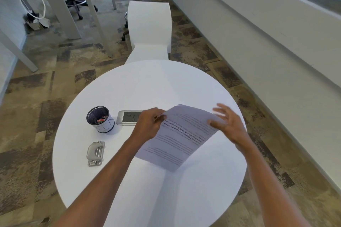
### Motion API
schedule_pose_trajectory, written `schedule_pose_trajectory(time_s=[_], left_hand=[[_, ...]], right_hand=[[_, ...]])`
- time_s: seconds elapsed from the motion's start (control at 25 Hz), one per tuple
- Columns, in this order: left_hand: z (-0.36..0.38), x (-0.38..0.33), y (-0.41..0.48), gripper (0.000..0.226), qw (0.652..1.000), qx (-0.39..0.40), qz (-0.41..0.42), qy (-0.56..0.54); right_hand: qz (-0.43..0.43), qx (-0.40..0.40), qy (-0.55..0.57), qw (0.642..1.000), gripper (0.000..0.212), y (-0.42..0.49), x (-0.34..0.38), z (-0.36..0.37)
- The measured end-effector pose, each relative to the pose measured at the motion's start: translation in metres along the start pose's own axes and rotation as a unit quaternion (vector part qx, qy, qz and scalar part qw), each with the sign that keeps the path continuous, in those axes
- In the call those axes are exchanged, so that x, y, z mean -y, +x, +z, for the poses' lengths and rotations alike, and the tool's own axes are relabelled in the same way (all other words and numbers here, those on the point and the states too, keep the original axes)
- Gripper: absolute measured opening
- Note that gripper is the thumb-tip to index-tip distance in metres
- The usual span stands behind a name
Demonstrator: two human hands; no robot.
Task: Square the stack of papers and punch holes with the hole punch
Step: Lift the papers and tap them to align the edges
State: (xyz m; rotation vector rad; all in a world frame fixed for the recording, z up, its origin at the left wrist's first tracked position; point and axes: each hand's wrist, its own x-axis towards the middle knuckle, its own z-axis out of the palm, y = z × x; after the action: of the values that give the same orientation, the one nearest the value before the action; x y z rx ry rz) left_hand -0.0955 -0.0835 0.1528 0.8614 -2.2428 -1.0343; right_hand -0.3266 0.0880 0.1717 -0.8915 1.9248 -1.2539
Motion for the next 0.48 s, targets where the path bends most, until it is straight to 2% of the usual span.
schedule_pose_trajectory(time_s=[0.04,0.12,0.16,0.24,0.32,0.4,0.48], left_hand=[[-0.003,-0.005,0.008,0.006,0.999,0.013,0.025,0.036],[-0.006,-0.016,0.019,0.009,0.994,0.042,0.052,0.088],[-0.006,-0.022,0.023,0.011,0.991,0.058,0.06,0.105],[-0.006,-0.037,0.026,0.011,0.984,0.1,0.076,0.124],[-0.014,-0.045,0.024,0.012,0.979,0.147,0.074,0.122],[-0.035,-0.037,0.02,0.015,0.979,0.187,0.02,0.08],[-0.066,-0.012,0.008,0.019,0.966,0.24,-0.084,-0.036]], right_hand=[[-0.027,-0.01,-0.034,0.999,0.087,0.002,0.011,-0.007],[-0.046,0.059,-0.11,0.991,0.09,0.006,0.031,-0.017],[-0.038,0.123,-0.148,0.981,0.081,0.007,0.038,-0.018],[-0.031,0.215,-0.231,0.948,0.042,0.007,0.045,-0.012],[-0.028,0.201,-0.272,0.941,0.017,0.005,0.044,-0.005],[-0.015,0.163,-0.253,0.954,0.017,0.003,0.038,-0.007],[-0.002,0.129,-0.21,0.969,0.018,0.001,0.031,-0.017]])
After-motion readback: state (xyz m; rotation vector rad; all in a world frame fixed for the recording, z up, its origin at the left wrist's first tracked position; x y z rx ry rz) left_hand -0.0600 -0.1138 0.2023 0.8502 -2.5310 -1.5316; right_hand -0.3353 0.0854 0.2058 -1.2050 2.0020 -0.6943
